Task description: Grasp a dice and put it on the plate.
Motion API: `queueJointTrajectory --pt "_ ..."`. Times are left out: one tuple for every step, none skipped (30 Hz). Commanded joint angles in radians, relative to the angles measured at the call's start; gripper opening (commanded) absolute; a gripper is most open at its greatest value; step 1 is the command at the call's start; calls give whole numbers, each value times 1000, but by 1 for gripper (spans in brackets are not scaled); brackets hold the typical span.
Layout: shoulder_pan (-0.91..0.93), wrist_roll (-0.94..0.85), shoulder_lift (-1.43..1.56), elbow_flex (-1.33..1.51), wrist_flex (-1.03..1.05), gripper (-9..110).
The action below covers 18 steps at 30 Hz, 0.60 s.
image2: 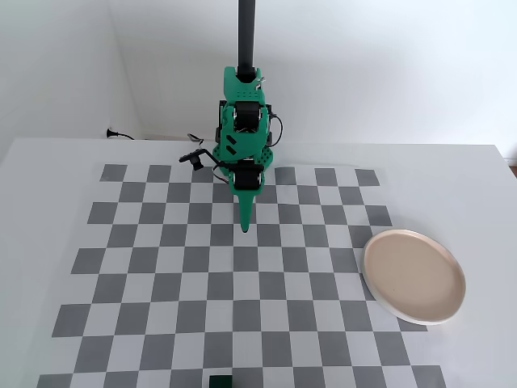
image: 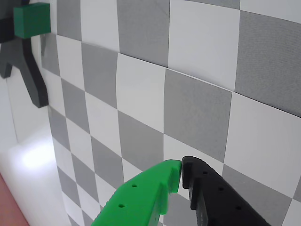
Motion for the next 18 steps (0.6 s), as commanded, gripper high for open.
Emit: queueJointTrajectory --pt "11 40 14 -15 8 -4" --pt "11 40 14 -15 8 -4" --pt "11 40 14 -15 8 -4" --pt "11 40 14 -15 8 -4" --pt "11 40 14 -15 8 -4" --pt "11 40 14 -15 8 -4" --pt "11 40 14 -15 8 -4" --pt "11 40 14 -15 8 -4" --pt "11 38 14 -15 8 -4" --pt "9 38 14 -15 8 -4" --pt "9 38 14 -15 8 -4" --pt "9 37 14 -15 8 -4" --pt "8 37 14 -15 8 -4" --pt "8 35 14 -15 8 -4" --pt "8 35 14 -15 8 -4" --pt "3 31 14 -15 8 -4" --pt "-3 23 14 -15 8 -4" --pt "-12 14 14 -15 6 -4"
